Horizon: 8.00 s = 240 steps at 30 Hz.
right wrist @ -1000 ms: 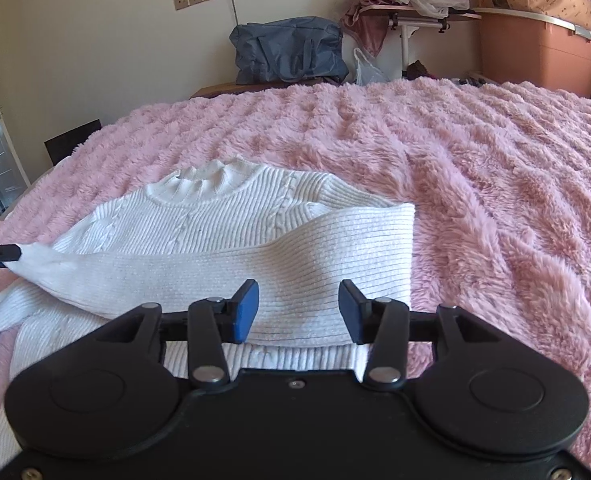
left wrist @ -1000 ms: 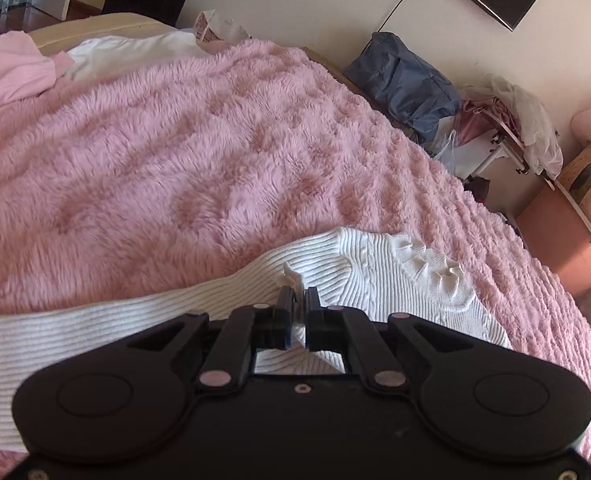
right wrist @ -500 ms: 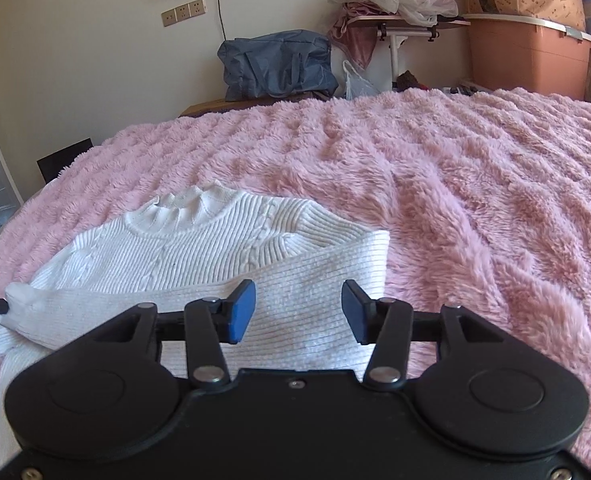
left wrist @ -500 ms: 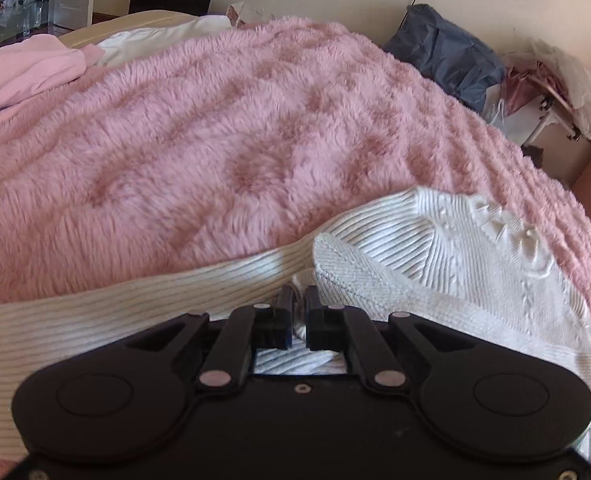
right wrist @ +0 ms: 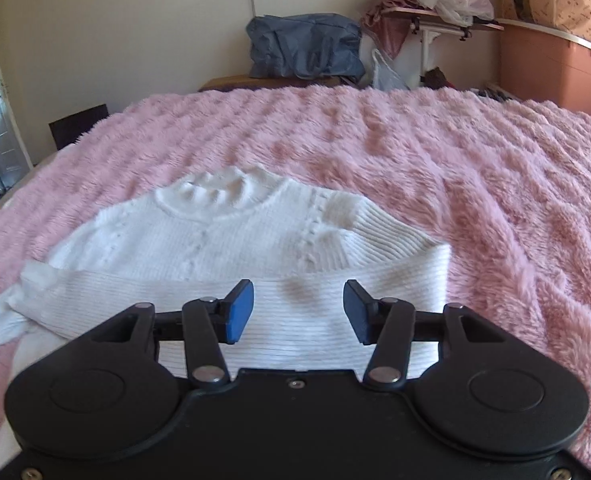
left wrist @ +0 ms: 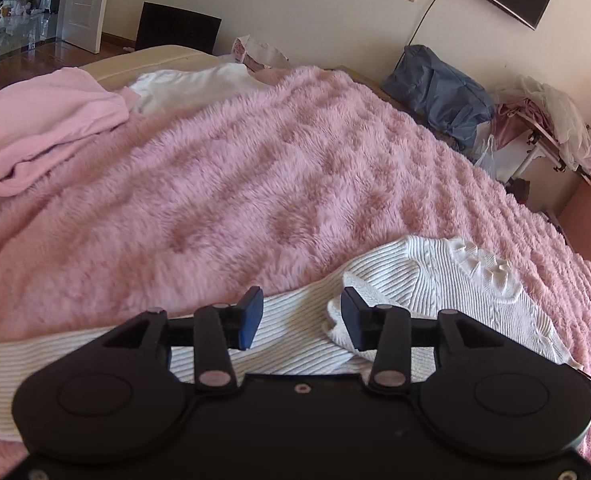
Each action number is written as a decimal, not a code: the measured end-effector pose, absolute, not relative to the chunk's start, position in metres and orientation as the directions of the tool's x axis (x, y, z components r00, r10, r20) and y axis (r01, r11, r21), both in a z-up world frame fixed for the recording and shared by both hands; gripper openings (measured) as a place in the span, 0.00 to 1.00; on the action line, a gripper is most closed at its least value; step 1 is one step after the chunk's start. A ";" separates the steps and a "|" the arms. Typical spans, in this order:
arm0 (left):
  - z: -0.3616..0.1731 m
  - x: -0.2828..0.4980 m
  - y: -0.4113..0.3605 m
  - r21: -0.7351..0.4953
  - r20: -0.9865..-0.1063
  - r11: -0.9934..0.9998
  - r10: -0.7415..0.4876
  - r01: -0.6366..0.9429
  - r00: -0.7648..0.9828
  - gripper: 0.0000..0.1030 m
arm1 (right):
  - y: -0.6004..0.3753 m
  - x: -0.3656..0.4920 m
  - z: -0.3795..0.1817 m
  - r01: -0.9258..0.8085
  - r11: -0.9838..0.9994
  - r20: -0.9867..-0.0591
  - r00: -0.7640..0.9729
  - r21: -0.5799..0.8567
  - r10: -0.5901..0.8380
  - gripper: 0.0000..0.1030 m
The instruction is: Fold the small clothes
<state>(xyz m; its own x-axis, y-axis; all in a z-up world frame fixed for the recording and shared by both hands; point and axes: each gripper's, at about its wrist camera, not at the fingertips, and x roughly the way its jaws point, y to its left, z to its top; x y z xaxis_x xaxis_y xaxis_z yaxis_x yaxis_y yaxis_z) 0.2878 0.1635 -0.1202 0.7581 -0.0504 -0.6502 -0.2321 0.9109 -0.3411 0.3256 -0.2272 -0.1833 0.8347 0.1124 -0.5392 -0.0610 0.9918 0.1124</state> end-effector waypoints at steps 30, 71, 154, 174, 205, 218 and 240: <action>-0.173 0.090 0.323 -0.398 -0.719 0.580 0.284 -0.710 0.635 0.46 | -0.047 0.355 -0.223 -0.297 0.955 -0.600 0.764 -0.002 0.236 0.57; 0.018 0.190 0.245 -0.644 -0.113 0.752 0.087 -0.140 0.990 0.03 | -0.077 0.336 -0.220 -0.335 0.942 -0.583 0.769 -0.018 0.262 0.64; -0.155 0.307 0.040 -0.347 -0.641 0.935 -0.178 -0.075 0.747 0.32 | -0.318 0.355 -0.203 -0.162 0.987 -0.643 0.758 -0.022 0.110 0.15; -0.140 0.316 0.052 -0.323 -0.618 0.942 -0.136 -0.092 0.775 0.34 | -0.318 0.353 -0.197 -0.242 0.968 -0.629 0.763 -0.060 0.152 0.29; -0.152 0.341 0.067 -0.260 -0.620 0.951 -0.033 -0.166 0.784 0.35 | -0.346 0.366 -0.195 -0.069 0.997 -0.579 0.814 -0.028 0.040 0.03; -0.152 0.333 0.082 -0.331 -0.597 0.929 -0.070 -0.165 0.799 0.39 | -0.333 0.350 -0.191 -0.066 0.997 -0.546 0.837 -0.039 0.034 0.09; -0.161 0.318 0.071 -0.327 -0.662 0.940 -0.150 -0.102 0.734 0.40 | -0.287 0.341 -0.214 -0.164 0.985 -0.653 0.751 -0.046 0.094 0.10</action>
